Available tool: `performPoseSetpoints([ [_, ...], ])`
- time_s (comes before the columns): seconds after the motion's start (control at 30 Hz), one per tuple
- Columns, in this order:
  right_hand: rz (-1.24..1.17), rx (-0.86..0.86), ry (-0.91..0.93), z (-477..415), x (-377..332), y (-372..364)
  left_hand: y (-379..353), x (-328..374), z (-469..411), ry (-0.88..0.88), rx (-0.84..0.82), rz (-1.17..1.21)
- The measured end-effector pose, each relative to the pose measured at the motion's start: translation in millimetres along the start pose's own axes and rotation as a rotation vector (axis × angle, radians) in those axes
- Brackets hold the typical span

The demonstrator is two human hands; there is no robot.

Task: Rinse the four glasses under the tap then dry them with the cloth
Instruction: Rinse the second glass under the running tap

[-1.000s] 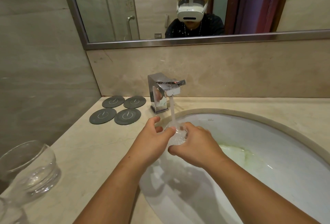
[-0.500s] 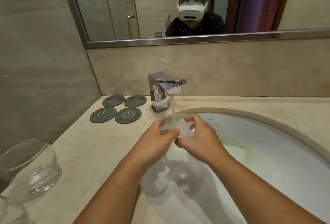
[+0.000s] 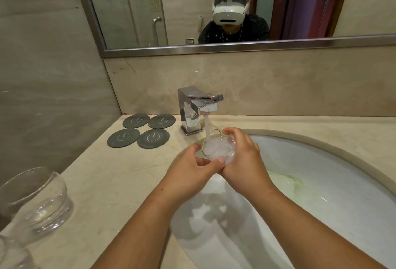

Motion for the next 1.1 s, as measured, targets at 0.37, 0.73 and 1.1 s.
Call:
performPoseSetpoints([
  [0.37,-0.023,-0.017,0.091,0.7,-2.3,-8.6,-3.9,1.6,-1.7,-0.003,0.116,0.013],
  [0.73,-0.383,-0.201,-0.161,1.9,2.5,-13.0,5.3,4.0,0.3,-0.008,0.076,0.012],
  [1.1,-0.822,-0.614,-0.328,10.8,-7.1,-31.2,25.8,-5.4,-11.5,0.124,0.069,0.080],
])
Point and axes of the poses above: each hand's wrist, its own z-axis away from the middle knuckle, its own y-axis out of the back of the hand, x = y × z, the point moved 4 cm from there along -z, towards the middle knuckle, and after that the axes turned 3 degrees about -y, right-handed, at the moved point
